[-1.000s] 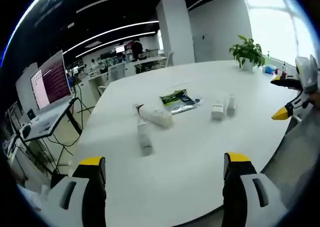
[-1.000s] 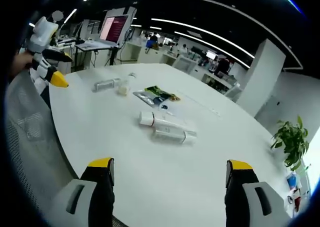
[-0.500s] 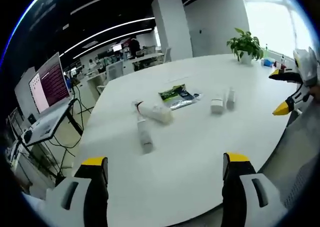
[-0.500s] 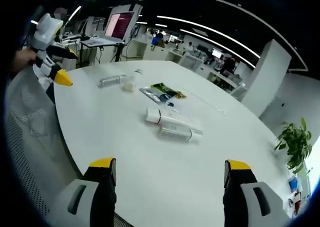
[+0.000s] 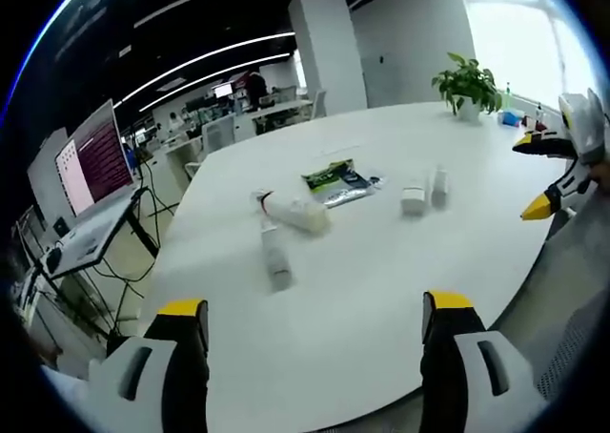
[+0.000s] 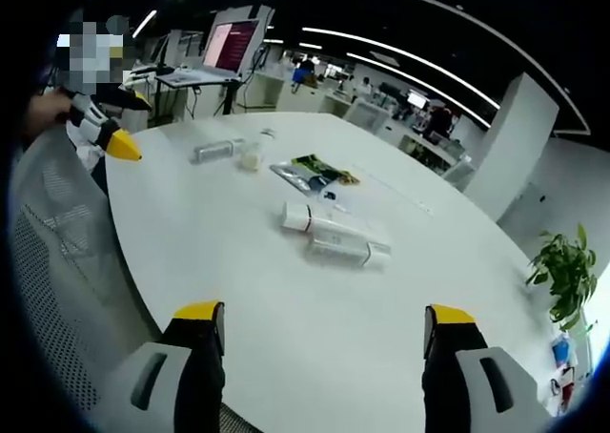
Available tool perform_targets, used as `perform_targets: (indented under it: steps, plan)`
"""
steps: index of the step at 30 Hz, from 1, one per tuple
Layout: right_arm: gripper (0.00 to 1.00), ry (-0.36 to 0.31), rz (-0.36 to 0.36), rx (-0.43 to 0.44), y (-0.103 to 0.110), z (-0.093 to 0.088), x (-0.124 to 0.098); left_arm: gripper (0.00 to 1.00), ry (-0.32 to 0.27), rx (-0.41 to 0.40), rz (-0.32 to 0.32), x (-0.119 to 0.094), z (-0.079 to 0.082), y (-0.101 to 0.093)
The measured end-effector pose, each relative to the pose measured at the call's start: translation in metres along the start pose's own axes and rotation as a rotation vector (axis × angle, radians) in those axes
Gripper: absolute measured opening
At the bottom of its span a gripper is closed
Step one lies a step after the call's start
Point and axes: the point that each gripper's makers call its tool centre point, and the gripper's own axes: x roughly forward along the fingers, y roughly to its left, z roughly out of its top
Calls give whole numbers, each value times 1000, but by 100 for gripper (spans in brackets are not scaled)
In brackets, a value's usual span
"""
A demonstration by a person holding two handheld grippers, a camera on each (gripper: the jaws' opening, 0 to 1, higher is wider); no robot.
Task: Arrange the skincare products in the storage area until every visible bottle or jar stands upright without overlapping.
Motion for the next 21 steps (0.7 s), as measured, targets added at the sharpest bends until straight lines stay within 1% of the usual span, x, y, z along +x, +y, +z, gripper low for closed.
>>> perform_targets:
  steps: [4,7,10,21]
  plan:
    - [91,3,0,1,0,-1,0,91,6,0,-7,-1,-1,-2]
    - [91,2,-2,3,0,0,-1,92,1,-1,5,-1,0,0]
    - [91,9,-1,1,0,-2,-1,91,10,1,-3,0,-2,-1]
    - [90,32,3,-1,2,-6,0,90,2,7,-6,0,0,-2]
